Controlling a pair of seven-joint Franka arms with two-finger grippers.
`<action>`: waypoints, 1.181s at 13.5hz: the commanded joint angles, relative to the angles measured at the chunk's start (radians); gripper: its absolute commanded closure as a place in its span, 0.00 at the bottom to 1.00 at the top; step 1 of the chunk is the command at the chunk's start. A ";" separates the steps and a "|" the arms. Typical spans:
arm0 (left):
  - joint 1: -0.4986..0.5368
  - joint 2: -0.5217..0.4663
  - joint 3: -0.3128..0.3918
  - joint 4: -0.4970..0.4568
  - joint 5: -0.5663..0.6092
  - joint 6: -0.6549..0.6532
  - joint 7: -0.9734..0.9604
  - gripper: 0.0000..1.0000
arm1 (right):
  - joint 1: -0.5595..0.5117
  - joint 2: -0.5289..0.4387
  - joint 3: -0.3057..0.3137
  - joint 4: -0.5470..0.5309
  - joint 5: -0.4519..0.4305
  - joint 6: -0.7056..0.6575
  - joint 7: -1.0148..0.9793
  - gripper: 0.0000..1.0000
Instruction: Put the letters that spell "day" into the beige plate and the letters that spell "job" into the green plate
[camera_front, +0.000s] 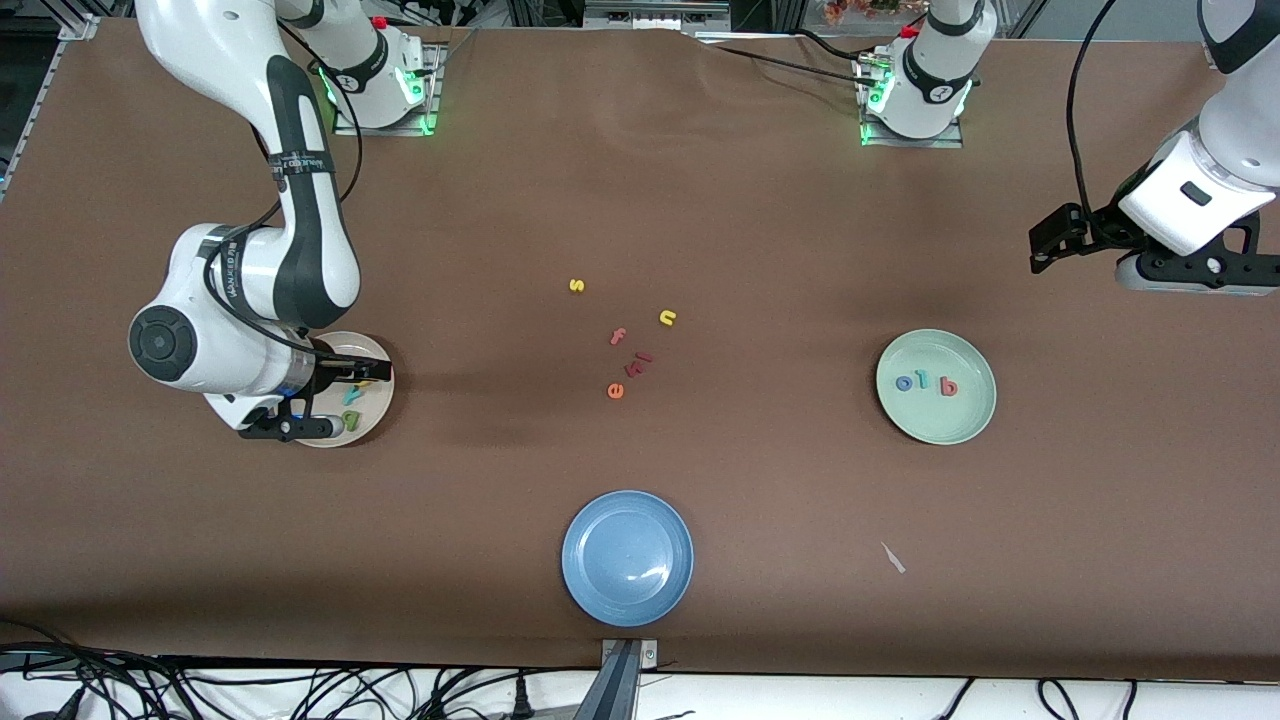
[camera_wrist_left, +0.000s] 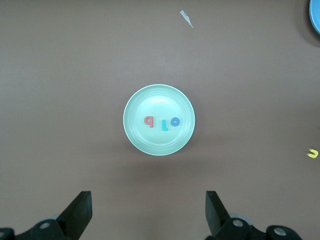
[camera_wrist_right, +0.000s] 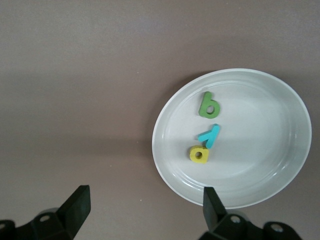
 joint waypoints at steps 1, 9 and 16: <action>-0.004 0.011 0.002 0.030 0.016 -0.023 0.024 0.00 | -0.009 0.003 -0.003 0.021 -0.001 -0.021 -0.016 0.00; -0.004 0.011 0.002 0.032 0.016 -0.023 0.022 0.00 | -0.006 -0.004 -0.038 0.136 -0.078 -0.206 -0.008 0.00; -0.004 0.022 0.002 0.056 0.016 -0.048 0.024 0.00 | -0.006 -0.006 -0.120 0.276 -0.078 -0.426 -0.011 0.00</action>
